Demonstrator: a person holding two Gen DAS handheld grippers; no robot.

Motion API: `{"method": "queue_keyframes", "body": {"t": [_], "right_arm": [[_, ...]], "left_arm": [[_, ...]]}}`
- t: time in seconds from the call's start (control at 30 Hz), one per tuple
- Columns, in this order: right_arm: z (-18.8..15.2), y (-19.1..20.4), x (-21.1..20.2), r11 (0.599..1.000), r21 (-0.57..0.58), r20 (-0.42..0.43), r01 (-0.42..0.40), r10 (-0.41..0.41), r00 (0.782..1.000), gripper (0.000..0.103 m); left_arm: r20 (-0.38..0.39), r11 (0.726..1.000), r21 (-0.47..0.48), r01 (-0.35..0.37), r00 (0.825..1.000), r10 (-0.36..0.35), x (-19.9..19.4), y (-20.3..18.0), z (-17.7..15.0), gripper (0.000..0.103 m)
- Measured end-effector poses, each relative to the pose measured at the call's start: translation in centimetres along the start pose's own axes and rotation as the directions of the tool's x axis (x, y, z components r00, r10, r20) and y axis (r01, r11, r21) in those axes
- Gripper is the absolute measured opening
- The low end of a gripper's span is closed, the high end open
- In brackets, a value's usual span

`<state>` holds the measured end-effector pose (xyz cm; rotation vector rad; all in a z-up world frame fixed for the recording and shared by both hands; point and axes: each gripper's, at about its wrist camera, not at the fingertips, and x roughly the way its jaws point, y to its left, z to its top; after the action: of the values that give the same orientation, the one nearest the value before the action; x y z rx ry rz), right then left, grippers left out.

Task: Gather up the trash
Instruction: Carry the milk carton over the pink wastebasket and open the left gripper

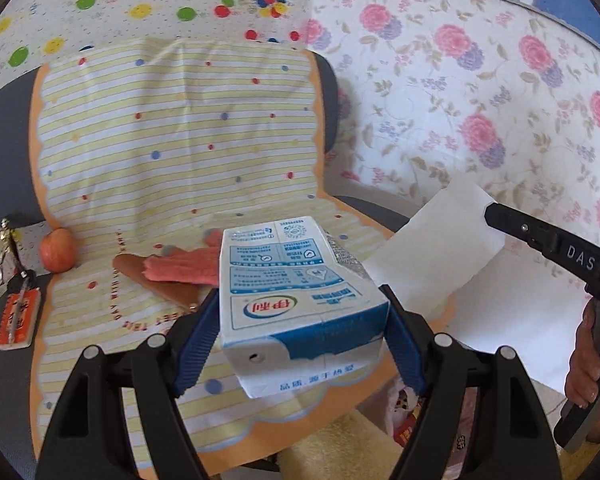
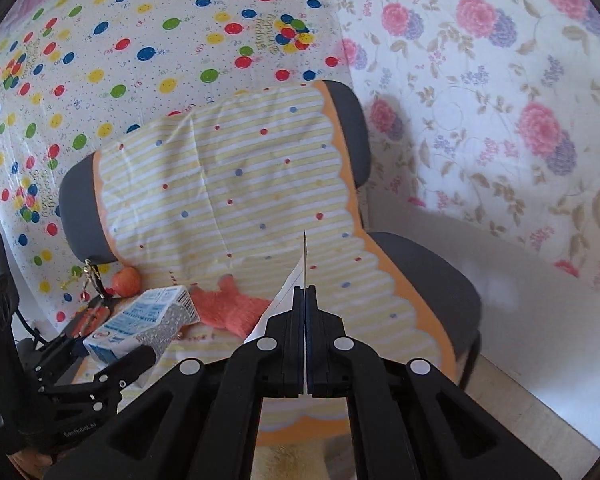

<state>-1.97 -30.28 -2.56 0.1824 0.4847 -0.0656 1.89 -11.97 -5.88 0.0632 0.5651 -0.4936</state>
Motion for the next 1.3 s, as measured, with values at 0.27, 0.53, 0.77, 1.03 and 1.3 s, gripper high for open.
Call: {"method": "queue_keyframes", "body": {"t": [0.27,0.53,0.77,1.03,1.3], "right_arm": [[-3.6,-5.8,-5.2,0.968,-0.002,-0.048,0.251,-0.251,0.967,0.001],[-8.7,-11.1,-3.5,0.937,0.03,-0.207,0.349,-0.336,0.919,0.001],[-9.9,-13.1,-0.9,0.937,0.093,-0.286,0.336,-0.298,0.911,0.018],[-8.6,-12.6,-2.2,0.944,0.115,-0.241,0.31,-0.276,0.93,0.03],[-7.3,-12.6,-4.2,0.943,0.126,-0.186,0.307,-0.281,0.942,0.031]], "left_arm": [[-0.008,0.981,0.161,0.111,0.994,-0.112,1.3,-7.8,0.8,0.075],[-0.122,0.977,0.12,0.178,0.979,-0.163,3.7,-9.6,-1.4,0.075],[-0.122,0.977,0.127,0.174,0.98,-0.158,3.9,-9.6,-1.6,0.074],[-0.159,0.96,0.139,0.244,0.962,-0.221,4.3,-10.3,-1.9,0.072],[-0.257,0.909,0.185,0.373,0.911,-0.322,5.1,-13.7,-3.0,0.072]]}}
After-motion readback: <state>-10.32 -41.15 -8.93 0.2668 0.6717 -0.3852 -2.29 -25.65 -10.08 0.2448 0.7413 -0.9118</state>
